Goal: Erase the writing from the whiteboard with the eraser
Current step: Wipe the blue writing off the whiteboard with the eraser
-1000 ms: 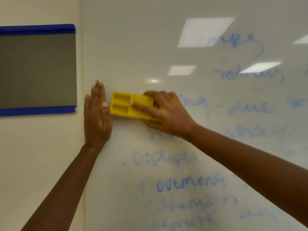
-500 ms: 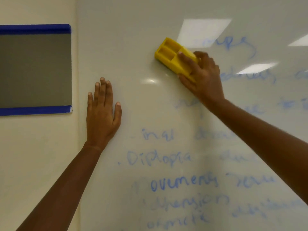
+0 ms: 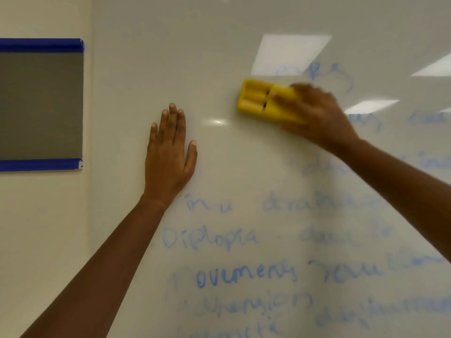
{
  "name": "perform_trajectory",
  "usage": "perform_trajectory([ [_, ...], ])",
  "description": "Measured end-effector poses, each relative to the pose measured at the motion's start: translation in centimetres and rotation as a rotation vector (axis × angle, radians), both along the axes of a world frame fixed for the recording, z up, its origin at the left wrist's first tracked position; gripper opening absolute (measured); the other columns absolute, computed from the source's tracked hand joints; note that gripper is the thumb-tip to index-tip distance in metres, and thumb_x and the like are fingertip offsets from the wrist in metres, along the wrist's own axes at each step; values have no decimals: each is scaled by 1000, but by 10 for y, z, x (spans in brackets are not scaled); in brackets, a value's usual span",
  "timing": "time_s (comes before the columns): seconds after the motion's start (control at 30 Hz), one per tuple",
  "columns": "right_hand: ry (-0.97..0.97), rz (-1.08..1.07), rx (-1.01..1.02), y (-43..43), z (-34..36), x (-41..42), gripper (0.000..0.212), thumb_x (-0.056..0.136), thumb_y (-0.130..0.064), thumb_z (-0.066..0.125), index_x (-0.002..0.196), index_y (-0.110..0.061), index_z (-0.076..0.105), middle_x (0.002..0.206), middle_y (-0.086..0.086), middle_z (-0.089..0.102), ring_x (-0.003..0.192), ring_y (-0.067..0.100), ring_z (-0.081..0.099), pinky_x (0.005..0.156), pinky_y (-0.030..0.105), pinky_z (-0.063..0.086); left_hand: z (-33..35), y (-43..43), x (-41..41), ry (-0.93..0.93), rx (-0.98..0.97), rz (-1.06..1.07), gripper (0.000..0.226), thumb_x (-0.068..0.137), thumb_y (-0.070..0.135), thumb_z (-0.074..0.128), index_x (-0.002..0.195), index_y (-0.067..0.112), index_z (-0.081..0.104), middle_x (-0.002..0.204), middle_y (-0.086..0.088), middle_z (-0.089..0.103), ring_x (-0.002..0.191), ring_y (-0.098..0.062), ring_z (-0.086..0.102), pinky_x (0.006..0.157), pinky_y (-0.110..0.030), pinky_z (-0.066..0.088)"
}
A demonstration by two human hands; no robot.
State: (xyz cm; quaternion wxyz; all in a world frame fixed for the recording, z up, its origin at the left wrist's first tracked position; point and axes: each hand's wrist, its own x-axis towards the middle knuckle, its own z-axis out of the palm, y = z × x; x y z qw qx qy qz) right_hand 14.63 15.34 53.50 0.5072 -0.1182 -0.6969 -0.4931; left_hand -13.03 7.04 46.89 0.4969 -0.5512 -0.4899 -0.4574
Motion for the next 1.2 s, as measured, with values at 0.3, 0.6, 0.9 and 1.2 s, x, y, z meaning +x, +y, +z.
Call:
perform_trajectory([
  [0.3, 72, 81, -66, 7, -42, 1, 43, 90, -34, 50, 126, -11, 55, 117, 33, 54, 95, 46, 57, 80, 50, 48, 0, 12, 29, -4, 18, 5, 58, 92, 24, 33, 142, -2, 18, 151, -20, 15, 140, -29, 11, 113, -37, 3],
  [0.6, 23, 7, -7, 18, 9, 47, 43, 89, -29, 55, 126, -6, 54, 119, 35, 53, 95, 49, 59, 78, 53, 51, 0, 19, 38, -48, 18, 55, 59, 92, 26, 29, 143, -1, 13, 152, -20, 11, 141, -28, 8, 114, -38, 1],
  [0.9, 303, 137, -194, 13, -19, 14, 47, 89, -30, 56, 132, -14, 49, 125, 29, 50, 101, 44, 54, 83, 48, 45, -5, 19, 44, -68, 18, 54, 60, 92, 25, 30, 143, -1, 14, 152, -20, 11, 141, -28, 8, 113, -39, 2],
  [1.2, -70, -5, 13, 18, -18, 44, 44, 88, -35, 53, 125, -12, 56, 114, 32, 58, 86, 44, 62, 71, 46, 50, -6, 21, 47, -55, 20, 49, 58, 92, 24, 29, 142, -2, 17, 151, -20, 14, 140, -28, 12, 113, -38, 4],
])
